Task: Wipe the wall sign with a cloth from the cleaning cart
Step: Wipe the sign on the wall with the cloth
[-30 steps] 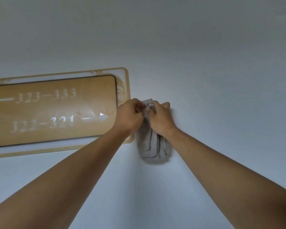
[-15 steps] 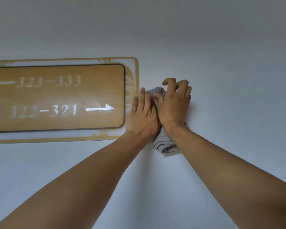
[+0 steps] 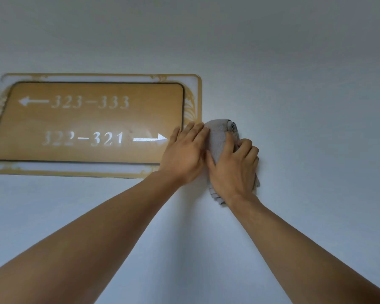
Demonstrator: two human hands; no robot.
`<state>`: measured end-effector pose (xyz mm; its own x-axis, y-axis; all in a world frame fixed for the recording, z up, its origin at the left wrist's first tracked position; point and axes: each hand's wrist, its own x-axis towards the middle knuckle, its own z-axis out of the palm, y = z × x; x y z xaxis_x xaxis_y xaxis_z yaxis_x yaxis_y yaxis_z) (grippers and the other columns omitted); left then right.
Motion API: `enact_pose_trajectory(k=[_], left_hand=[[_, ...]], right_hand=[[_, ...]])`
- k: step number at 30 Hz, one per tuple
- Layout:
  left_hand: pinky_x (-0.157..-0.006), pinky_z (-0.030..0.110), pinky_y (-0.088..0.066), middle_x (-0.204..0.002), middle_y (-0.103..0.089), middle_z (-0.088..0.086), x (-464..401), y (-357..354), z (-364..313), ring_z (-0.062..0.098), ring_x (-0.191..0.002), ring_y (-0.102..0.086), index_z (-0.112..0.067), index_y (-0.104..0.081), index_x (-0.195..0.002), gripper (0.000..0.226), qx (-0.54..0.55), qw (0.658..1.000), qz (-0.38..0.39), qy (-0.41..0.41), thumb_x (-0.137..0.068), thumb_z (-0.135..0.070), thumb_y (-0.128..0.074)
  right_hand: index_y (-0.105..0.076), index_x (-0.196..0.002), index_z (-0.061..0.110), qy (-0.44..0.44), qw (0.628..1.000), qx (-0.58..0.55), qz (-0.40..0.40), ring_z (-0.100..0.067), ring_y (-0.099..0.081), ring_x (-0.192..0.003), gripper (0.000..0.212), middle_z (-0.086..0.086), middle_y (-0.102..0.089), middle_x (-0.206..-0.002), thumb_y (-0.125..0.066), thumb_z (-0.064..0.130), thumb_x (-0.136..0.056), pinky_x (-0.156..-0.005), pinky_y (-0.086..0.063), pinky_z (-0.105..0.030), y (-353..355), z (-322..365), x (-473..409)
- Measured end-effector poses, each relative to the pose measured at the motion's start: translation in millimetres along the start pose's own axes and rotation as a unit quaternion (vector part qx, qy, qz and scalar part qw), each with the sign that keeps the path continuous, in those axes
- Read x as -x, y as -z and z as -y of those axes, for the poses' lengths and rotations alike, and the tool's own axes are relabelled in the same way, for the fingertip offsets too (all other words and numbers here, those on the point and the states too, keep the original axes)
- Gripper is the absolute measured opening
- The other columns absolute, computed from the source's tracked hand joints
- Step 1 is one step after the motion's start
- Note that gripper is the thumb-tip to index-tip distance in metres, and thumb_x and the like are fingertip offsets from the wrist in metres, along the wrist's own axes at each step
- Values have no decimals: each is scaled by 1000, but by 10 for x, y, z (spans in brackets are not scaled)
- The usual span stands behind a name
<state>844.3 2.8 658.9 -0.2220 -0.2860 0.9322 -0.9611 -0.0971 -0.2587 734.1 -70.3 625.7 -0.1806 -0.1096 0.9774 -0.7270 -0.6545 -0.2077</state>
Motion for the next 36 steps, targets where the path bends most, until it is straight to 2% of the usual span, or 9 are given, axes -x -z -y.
enact_pose_trajectory(k=[3, 7, 11, 18, 23, 26, 28, 31, 36], left_hand=[[-119, 49, -21, -152, -41, 14, 247, 114, 155, 30, -144, -32, -7, -43, -145, 58, -7, 998, -46, 33, -91, -23, -28], [-118, 51, -21, -152, -36, 18, 518, 215, 423, 33, -144, -28, -5, -38, -143, 66, -53, 995, -30, 84, -77, -13, -37], [-117, 51, -25, -151, -37, 21, 675, 234, 505, 36, -142, -30, -1, -39, -143, 67, -73, 989, -26, 122, -77, -12, -44], [-112, 53, -29, -146, -42, 21, 725, 115, 345, 38, -138, -34, -1, -44, -135, 60, -87, 990, -15, 112, -76, -9, -46], [-112, 46, -30, -141, -45, 19, 699, 55, 271, 37, -137, -35, -5, -51, -120, 49, -87, 989, -32, 113, -74, -15, -39], [-116, 48, -26, -148, -41, 21, 608, 80, 329, 37, -139, -34, 1, -44, -135, 62, -102, 987, -44, 118, -76, -18, -38], [-117, 50, -23, -150, -40, 18, 531, 96, 396, 34, -141, -33, -2, -41, -140, 63, -110, 986, -54, 116, -79, -19, -40], [-117, 50, -22, -150, -40, 15, 389, 109, 468, 33, -141, -33, -5, -43, -138, 56, -95, 985, -81, 118, -84, -19, -45], [-113, 49, -29, -142, -51, 18, 88, 160, 583, 34, -135, -42, -2, -55, -127, 46, -47, 987, -129, 86, -87, -21, -40]], right_hand=[[-48, -135, 4, 2, 999, -31, 24, -36, -52, -91, 68, -23, -51, -111, -60, 54, -91, -76, -49, -44, 1, 140, 108], [-46, -138, 6, -11, 996, -49, 71, -33, -60, -89, 58, -21, -50, -118, -59, 43, -96, -68, -53, -40, 32, 277, 199], [-51, -137, 7, -5, 993, -78, 91, -34, -61, -90, 53, -21, -51, -121, -61, 39, -96, -67, -53, -40, 77, 250, 339], [-64, -118, 7, 24, 989, -89, 113, -33, -60, -75, 41, -18, -58, -105, -68, 36, -89, -58, -50, -37, 109, 107, 693], [-68, -114, 5, 61, 988, -109, 90, -33, -60, -69, 42, -18, -61, -98, -78, 32, -84, -54, -51, -37, 72, 22, 835], [-67, -119, 6, 69, 988, -115, 78, -33, -60, -76, 41, -18, -59, -102, -71, 35, -90, -58, -50, -37, 39, 11, 765], [-61, -131, 9, 68, 987, -117, 88, -32, -59, -89, 46, -17, -56, -112, -60, 39, -97, -67, -51, -38, 20, 28, 699], [-48, -145, 14, 61, 987, -117, 92, -29, -53, -106, 53, -13, -48, -126, -48, 44, -101, -80, -49, -39, -18, 80, 496], [-45, -147, 16, 65, 987, -123, 81, -29, -49, -114, 54, -12, -42, -132, -43, 47, -102, -84, -48, -38, -43, 225, -121]])
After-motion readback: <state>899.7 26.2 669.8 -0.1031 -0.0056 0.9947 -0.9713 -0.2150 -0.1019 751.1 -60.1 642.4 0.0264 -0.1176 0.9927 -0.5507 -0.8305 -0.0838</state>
